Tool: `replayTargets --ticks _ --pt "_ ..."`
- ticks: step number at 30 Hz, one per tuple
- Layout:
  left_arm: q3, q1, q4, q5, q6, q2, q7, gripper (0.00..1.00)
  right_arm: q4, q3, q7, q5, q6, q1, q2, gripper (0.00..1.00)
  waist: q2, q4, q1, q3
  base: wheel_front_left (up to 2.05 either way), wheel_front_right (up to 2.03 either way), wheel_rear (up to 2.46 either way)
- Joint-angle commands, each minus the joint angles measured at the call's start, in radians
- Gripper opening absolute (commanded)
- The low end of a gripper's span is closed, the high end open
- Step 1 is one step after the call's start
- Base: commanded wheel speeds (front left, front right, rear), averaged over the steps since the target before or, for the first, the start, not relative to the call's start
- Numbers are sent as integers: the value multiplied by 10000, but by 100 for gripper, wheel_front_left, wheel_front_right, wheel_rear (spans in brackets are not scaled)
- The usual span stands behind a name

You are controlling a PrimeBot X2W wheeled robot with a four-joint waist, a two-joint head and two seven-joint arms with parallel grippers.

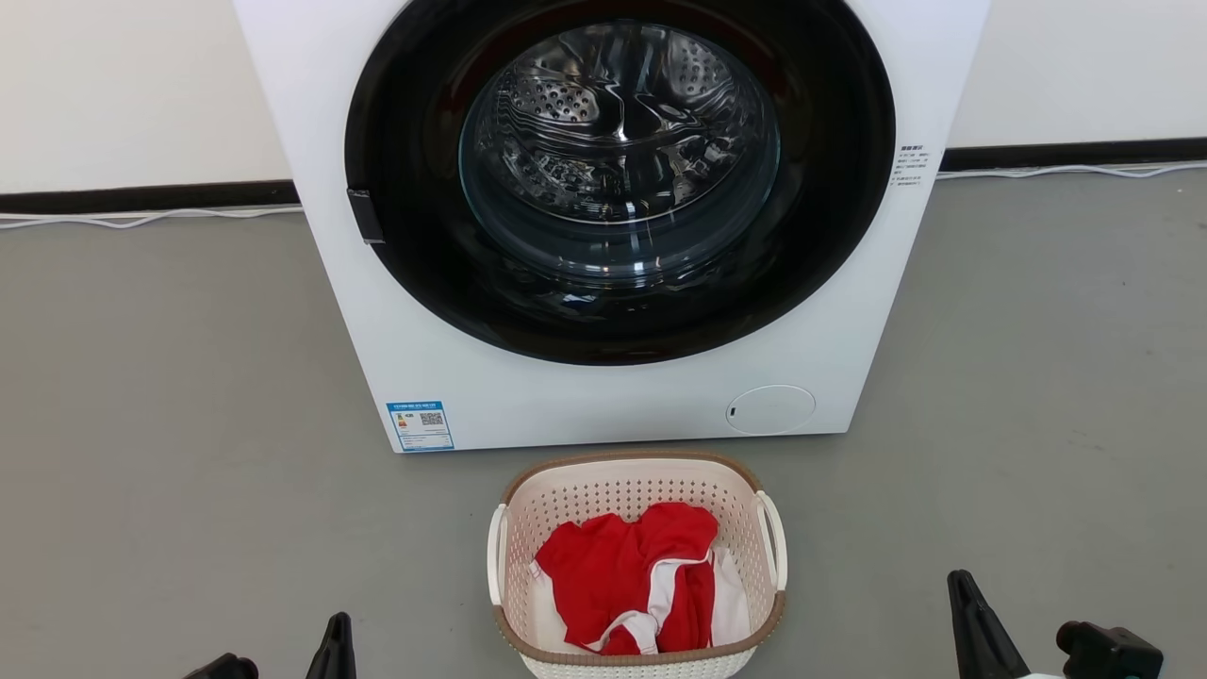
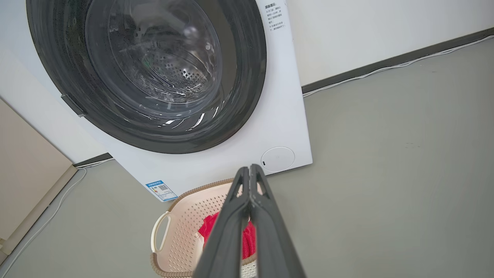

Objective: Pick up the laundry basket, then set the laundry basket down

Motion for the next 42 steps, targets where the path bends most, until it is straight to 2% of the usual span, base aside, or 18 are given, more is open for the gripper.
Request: replayTargets --ticks 1,42 --pt "120 -484 -297 -242 -77 59 69 0 -314 -32 52 289 14 -508 -35 0 -1 2 -2 4 0 0 0" --pt "507 -952 -933 -4434 -489 115 1275 0 -655 -207 1266 5568 38 -1054 -57 0 -1 65 -2 174 0 0 0"
